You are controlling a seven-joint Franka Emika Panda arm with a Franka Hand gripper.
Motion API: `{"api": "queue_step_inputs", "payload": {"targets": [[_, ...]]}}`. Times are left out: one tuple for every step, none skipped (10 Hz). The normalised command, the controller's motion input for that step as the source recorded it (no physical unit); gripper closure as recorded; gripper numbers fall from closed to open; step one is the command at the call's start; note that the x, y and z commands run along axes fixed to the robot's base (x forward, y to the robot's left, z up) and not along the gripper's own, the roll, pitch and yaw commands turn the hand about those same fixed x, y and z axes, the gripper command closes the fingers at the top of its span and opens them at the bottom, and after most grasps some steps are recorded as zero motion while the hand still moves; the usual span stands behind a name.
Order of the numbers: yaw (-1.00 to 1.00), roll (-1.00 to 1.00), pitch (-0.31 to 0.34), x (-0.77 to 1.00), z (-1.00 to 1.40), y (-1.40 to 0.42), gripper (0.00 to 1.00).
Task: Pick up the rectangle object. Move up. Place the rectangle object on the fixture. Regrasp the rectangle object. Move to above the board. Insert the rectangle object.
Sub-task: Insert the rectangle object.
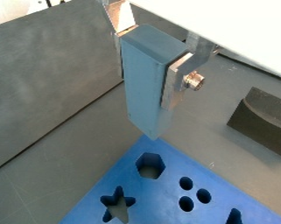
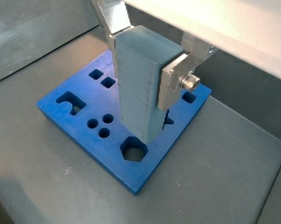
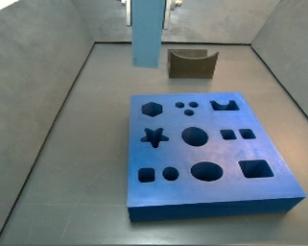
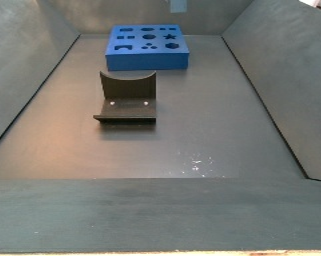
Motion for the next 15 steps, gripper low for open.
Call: {"api": "queue_step_inputs", "payload": {"targets": [[0.13, 0.45, 0.189, 0.21, -0.04, -0.57, 1.00], [0.14, 0.51, 0.203, 0.20, -0.08, -0.66, 1.00], [0.07, 0.54, 0.294, 0.31, -0.11, -0.68, 1.00], [0.00, 0.59, 0.517, 0.51, -0.04, -0.61, 1.00], [0.00, 0.50, 0.606, 0.64, 0.00, -0.48, 1.00], [0.00, 0.47, 0.646, 0.68, 0.00, -0.41, 1.00], [0.00, 0.41, 0.569, 0.76, 0.00, -0.36, 1.00], [-0.06, 0.20, 0.331, 0.80, -0.04, -0.21, 1.00], [-0.21, 0.05, 0.289, 0.69, 0.00, -0.07, 1.00], [0.00, 0.01, 0.000, 0.00, 0.00, 0.00, 1.00], [0.00, 0.00, 0.000, 0.05, -0.01, -0.02, 1.00], [-0.14, 0.00, 0.534, 0.69, -0.03, 0.00, 1.00], [-0.11, 0.00, 0.671, 0.67, 0.00, 0.00, 1.00], [-0.11, 0.00, 0.731, 0.65, 0.00, 0.00, 1.00], [-0.11, 0.00, 0.763, 0.63, 0.00, 0.00, 1.00]]}}
